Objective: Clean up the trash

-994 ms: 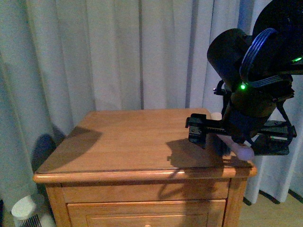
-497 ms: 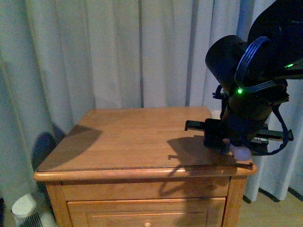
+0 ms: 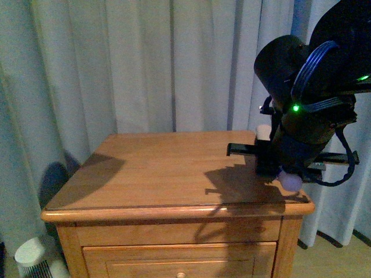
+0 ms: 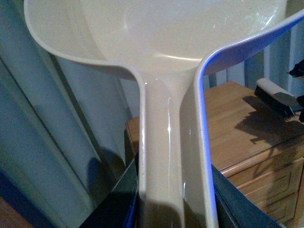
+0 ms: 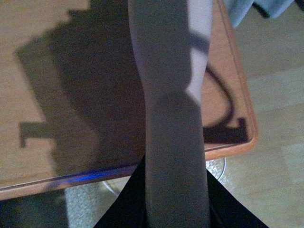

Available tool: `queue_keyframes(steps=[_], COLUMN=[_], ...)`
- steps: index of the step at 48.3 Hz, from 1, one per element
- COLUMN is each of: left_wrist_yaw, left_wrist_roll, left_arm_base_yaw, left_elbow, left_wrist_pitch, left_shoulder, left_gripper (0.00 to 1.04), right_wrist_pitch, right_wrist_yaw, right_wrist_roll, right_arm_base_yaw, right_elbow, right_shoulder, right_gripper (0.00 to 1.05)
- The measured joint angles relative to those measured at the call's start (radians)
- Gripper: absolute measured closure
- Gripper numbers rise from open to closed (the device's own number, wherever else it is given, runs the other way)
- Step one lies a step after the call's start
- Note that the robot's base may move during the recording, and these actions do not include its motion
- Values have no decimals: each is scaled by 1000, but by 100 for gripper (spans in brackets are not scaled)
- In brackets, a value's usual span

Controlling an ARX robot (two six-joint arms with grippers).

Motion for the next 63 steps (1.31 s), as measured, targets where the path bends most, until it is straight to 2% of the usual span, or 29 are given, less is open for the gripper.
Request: queue_keyframes(steps=[12,18,32,44,63], left_wrist_yaw=[0,0,0,0,0], left_wrist_roll=[0,0,0,0,0], left_arm_base_yaw=[0,0,0,0,0], left_elbow=[0,0,0,0,0], left_wrist_pitch=[0,0,0,0,0], left_shoulder=[0,0,0,0,0], left_gripper=[78,78,78,78,78], right_wrist_pitch=[182,316,471,454,417], right_wrist_yaw=[112,167,273,435,469], right_wrist_roll=[-158,-246,-315,-310,-320], right_arm_base_yaw=[12,26,77,162,198], right_elbow=[-102,-238,-573,-852,-882], right_shoulder=[-174,-372,-779,-1154,-1247], right_gripper=[86,86,86,86,86])
